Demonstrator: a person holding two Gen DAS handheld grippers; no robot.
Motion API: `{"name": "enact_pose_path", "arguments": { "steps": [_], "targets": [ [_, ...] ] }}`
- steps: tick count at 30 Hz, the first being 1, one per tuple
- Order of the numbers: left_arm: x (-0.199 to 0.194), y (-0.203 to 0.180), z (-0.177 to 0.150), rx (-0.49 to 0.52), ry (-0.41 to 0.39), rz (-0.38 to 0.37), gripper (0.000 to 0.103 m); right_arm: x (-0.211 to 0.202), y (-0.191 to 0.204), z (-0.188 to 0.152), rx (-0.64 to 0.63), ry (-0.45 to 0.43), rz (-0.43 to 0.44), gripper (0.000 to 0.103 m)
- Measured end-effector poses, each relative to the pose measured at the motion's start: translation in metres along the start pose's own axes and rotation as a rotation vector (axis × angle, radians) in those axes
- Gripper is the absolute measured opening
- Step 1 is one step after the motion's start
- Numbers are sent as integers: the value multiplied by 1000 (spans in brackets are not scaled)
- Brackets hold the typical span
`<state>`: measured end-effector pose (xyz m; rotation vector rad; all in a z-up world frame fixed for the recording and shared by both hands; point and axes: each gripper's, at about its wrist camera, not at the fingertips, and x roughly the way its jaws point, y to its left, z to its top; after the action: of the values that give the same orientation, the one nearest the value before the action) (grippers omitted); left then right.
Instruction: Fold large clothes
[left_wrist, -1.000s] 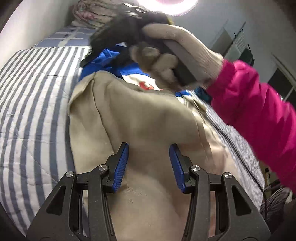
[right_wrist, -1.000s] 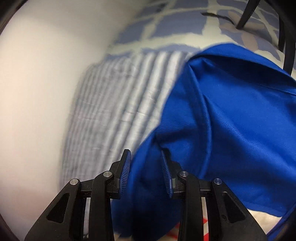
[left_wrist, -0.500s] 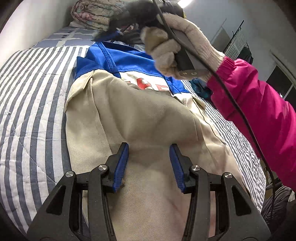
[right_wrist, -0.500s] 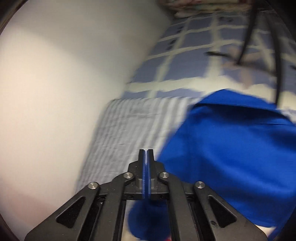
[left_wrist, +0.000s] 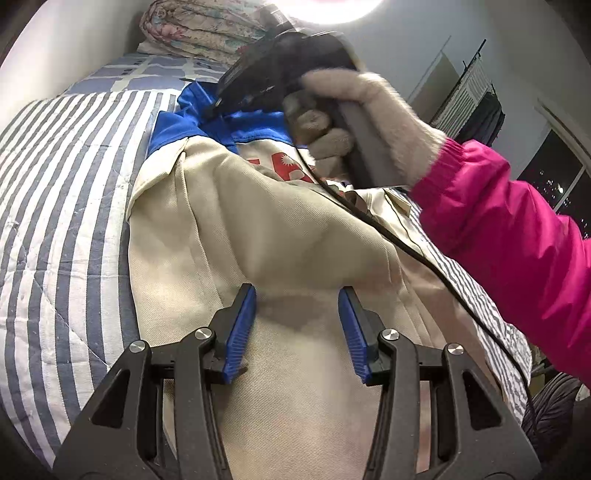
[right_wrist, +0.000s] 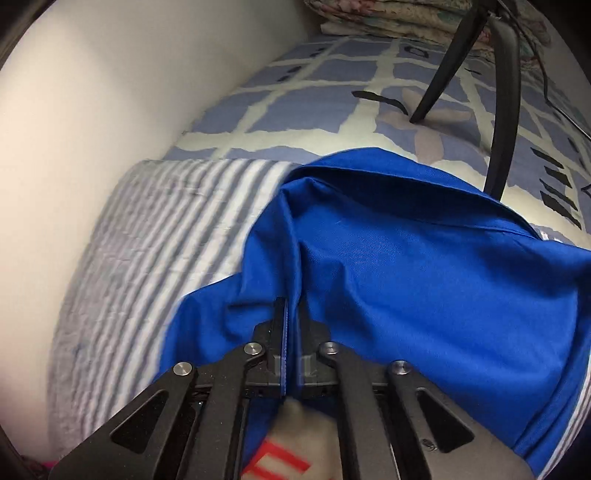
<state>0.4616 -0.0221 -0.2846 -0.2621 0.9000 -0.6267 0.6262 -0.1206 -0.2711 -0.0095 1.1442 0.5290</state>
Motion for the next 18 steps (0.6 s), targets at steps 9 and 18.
{"name": "enact_pose_path", "arguments": {
  "steps": [9, 18],
  "targets": [
    [-28, -1, 26, 3, -124, 55, 46, -147, -11, -56, 76, -176, 225, 3],
    [75, -15, 76, 41, 86, 195, 55, -284, -49, -158, 159, -246, 61, 4]
  ]
}}
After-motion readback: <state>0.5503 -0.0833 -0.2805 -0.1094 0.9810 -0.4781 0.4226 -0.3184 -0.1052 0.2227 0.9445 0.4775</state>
